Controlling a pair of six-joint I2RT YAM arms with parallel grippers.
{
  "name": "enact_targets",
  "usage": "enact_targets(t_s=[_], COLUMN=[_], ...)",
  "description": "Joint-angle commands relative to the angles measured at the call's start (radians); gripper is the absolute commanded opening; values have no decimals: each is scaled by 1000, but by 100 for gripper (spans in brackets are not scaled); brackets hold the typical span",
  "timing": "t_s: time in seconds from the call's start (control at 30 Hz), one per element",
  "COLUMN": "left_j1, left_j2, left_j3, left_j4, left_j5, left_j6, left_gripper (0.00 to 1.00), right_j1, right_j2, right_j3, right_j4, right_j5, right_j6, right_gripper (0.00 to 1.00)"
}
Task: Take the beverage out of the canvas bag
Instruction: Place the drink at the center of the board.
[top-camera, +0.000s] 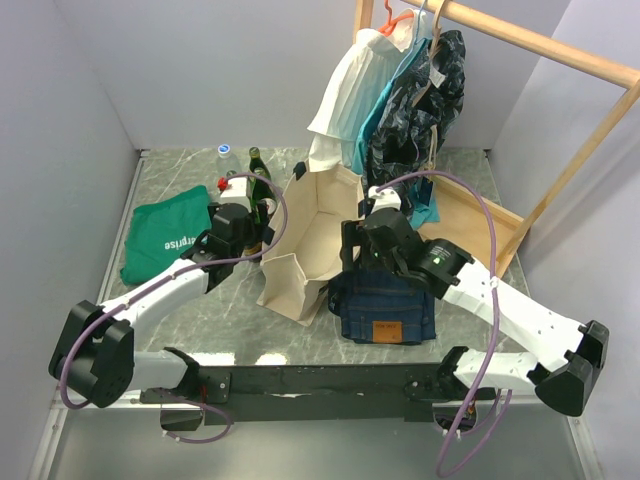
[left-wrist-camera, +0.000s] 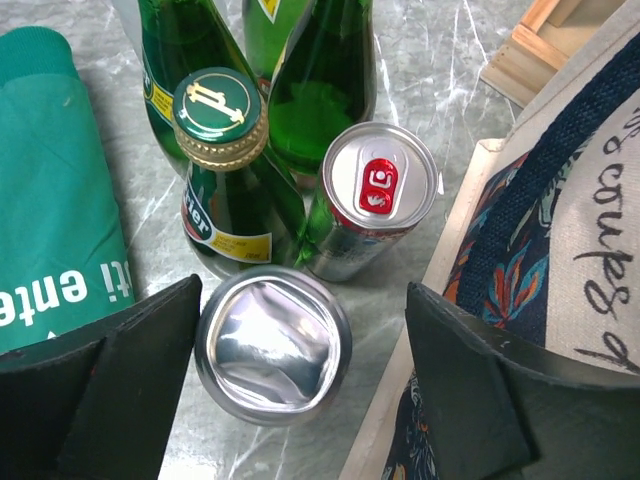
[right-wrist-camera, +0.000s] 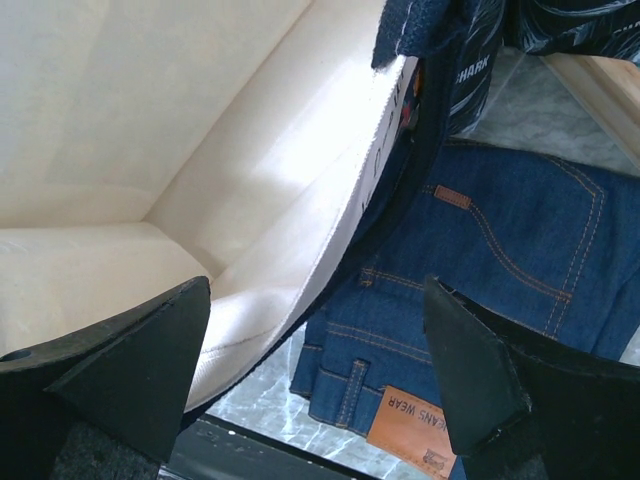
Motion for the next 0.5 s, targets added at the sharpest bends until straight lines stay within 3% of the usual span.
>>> enact_targets(t_s=[0.0, 0.47], left_j1=[-9, -20], left_j2=[-25, -71], left_j3=[46, 81], left_j4=[-5, -53], left_j5=[24, 42], left_j6=[-23, -35], left_gripper=[89, 95], right_j1=[-3, 0], right_j2=[-43, -66], right_j3=[32, 21], right_j4=[0, -14], right_j5=[10, 22], right_j6=[10, 28], right_gripper=[92, 92])
